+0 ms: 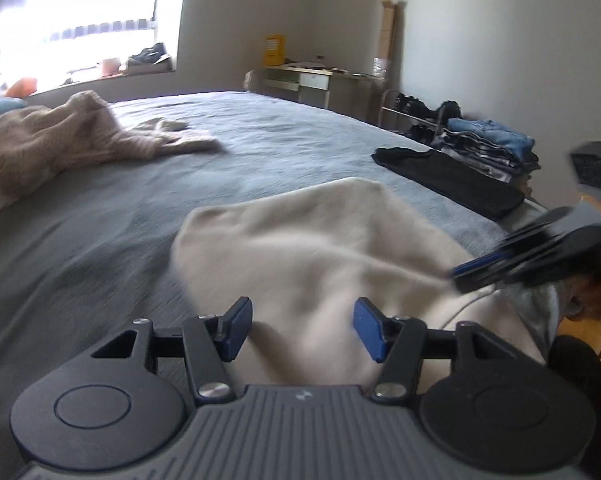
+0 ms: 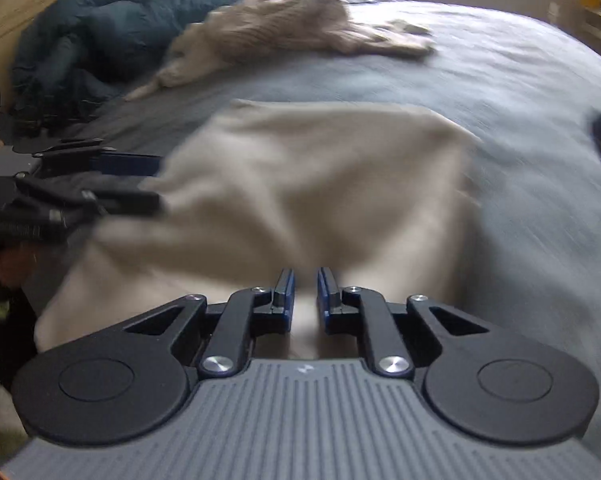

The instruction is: Fold clothes

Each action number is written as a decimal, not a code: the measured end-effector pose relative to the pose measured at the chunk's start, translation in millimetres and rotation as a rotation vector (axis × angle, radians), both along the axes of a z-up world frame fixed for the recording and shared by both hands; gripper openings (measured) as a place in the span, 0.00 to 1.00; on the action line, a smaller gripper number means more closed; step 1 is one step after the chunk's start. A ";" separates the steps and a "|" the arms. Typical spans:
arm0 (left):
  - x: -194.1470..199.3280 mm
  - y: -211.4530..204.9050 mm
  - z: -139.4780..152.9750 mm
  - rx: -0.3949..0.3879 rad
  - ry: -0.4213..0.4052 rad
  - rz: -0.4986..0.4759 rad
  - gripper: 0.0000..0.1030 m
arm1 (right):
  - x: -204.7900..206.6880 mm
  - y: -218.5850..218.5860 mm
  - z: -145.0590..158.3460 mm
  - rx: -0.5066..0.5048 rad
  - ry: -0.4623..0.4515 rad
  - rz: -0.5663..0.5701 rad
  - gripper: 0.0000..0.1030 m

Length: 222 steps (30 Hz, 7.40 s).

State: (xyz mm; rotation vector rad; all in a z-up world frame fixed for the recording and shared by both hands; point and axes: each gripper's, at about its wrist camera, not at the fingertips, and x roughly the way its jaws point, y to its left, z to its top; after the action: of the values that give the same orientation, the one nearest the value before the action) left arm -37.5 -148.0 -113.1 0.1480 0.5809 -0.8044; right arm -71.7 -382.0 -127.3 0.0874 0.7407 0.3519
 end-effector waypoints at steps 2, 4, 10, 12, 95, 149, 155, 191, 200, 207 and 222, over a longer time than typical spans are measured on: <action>-2.5 7.8 6.0 -0.012 -0.015 0.000 0.55 | -7.4 1.6 5.7 0.003 -0.012 0.002 0.09; -5.0 0.0 13.6 -0.021 -0.033 -0.027 0.55 | -14.8 3.3 11.5 0.006 -0.023 0.004 0.14; -33.4 -31.7 -4.0 0.033 -0.007 -0.142 0.55 | -29.5 18.4 2.5 -0.043 0.013 0.019 0.12; -49.6 -19.0 -6.3 0.044 -0.039 -0.132 0.56 | -48.6 8.5 -11.4 -0.029 0.023 -0.012 0.12; 20.3 12.0 -7.0 0.032 0.232 0.303 1.00 | 20.4 -126.0 -51.1 0.805 0.094 -0.238 0.80; 112.6 0.0 -67.4 -0.339 0.527 0.060 0.99 | -14.0 -141.4 -65.0 0.857 0.141 -0.305 0.99; 108.6 -0.5 -68.2 -0.344 0.502 0.066 0.99 | -23.2 -123.5 -59.1 0.735 0.128 -0.280 0.99; 144.0 -15.6 -70.2 -0.214 0.648 -0.097 0.98 | 77.5 -144.0 -73.4 0.928 0.462 -0.099 0.60; 138.9 -43.6 -41.0 -0.048 0.671 0.054 0.80 | 75.0 -125.7 -40.6 0.712 0.468 -0.224 0.30; 120.4 -54.6 -10.3 0.046 0.618 0.090 0.66 | 51.0 -108.8 1.9 0.536 0.361 -0.204 0.27; 82.7 -118.3 66.1 0.080 0.649 0.017 0.56 | -11.3 -129.2 68.8 0.616 0.263 -0.365 0.26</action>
State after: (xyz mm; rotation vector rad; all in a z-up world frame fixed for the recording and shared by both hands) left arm 45.2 -266.2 -46.9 -0.0513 1.2252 -0.8096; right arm -83.0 -511.3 -58.5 0.8531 0.8353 0.2091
